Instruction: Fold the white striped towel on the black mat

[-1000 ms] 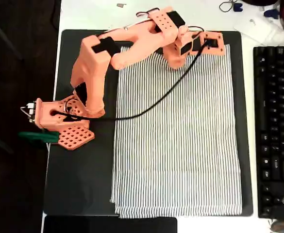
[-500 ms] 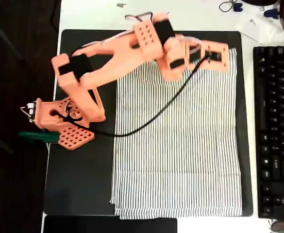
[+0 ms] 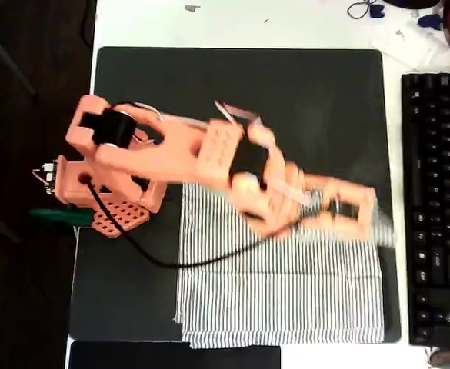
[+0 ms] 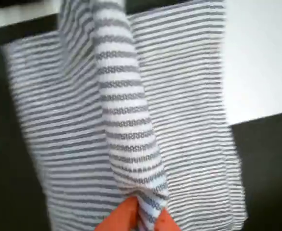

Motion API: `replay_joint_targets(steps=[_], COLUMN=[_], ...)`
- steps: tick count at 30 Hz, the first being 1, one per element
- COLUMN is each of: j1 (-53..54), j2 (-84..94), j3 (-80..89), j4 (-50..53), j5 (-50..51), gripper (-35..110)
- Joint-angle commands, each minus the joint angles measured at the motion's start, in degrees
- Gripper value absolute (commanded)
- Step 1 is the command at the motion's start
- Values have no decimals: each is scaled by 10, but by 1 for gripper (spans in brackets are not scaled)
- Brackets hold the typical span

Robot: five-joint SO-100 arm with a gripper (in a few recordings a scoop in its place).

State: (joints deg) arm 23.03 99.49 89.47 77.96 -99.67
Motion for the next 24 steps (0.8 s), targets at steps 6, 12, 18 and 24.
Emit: replay_joint_targets(steps=[6, 12, 18, 24], j1=[93, 138, 154, 180], j2=[-78, -131, -178, -195], j3=[-12, -4, 54, 96], j4=[-50, -107, -210, -302], j5=[-56, -82, -90, -133], gripper=[0, 0, 3, 14])
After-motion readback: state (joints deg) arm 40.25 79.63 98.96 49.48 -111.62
